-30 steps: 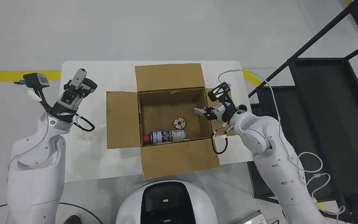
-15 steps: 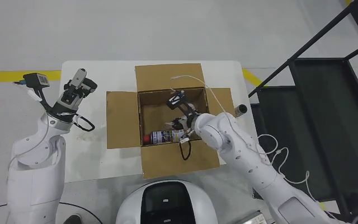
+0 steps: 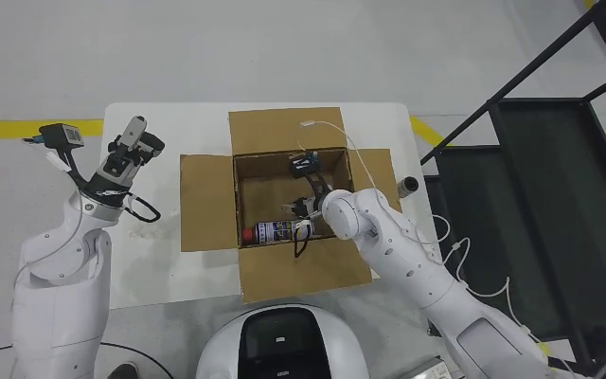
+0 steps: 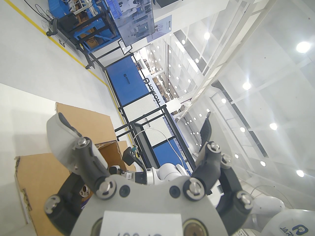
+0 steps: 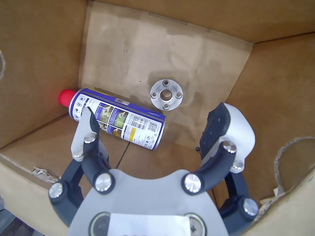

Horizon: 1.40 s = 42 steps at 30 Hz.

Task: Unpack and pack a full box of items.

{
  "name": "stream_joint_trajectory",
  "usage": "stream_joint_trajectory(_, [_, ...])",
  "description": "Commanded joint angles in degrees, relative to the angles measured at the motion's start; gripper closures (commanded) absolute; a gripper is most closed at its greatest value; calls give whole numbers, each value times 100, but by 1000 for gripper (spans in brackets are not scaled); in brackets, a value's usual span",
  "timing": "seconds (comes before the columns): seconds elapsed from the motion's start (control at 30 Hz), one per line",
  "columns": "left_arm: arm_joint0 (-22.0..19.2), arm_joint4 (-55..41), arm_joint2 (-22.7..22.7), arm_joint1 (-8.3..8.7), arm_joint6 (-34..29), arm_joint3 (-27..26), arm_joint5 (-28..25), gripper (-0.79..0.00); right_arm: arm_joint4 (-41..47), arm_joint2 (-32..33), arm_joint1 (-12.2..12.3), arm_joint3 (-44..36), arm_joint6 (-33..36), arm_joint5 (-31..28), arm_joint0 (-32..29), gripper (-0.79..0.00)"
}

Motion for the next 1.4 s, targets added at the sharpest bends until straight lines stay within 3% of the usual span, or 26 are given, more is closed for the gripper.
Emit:
stream_joint_trajectory(0.0, [0,0,0,0,0,0,0,-785,0,0,0,0,0,0,0,-785])
stream_joint_trajectory(0.3, [0,0,0,0,0,0,0,-785,421,-4,-62,95,91,140,-16,-785])
stream_joint_trajectory(0.5, [0,0,0,0,0,0,0,-785,787,-284,-259,715,71,700,329,-785])
stream_joint_trajectory(0.87, [0,0,0,0,0,0,0,-785,888,-761,-559,1797,-380,862,827,-785])
stream_joint_trajectory(1.13, [0,0,0,0,0,0,0,-785,944,-795,-659,2151,-544,859,903,-785])
stream_joint_trajectory(1.37, [0,0,0,0,0,0,0,-785,967,-782,-717,2392,-649,827,919,-714])
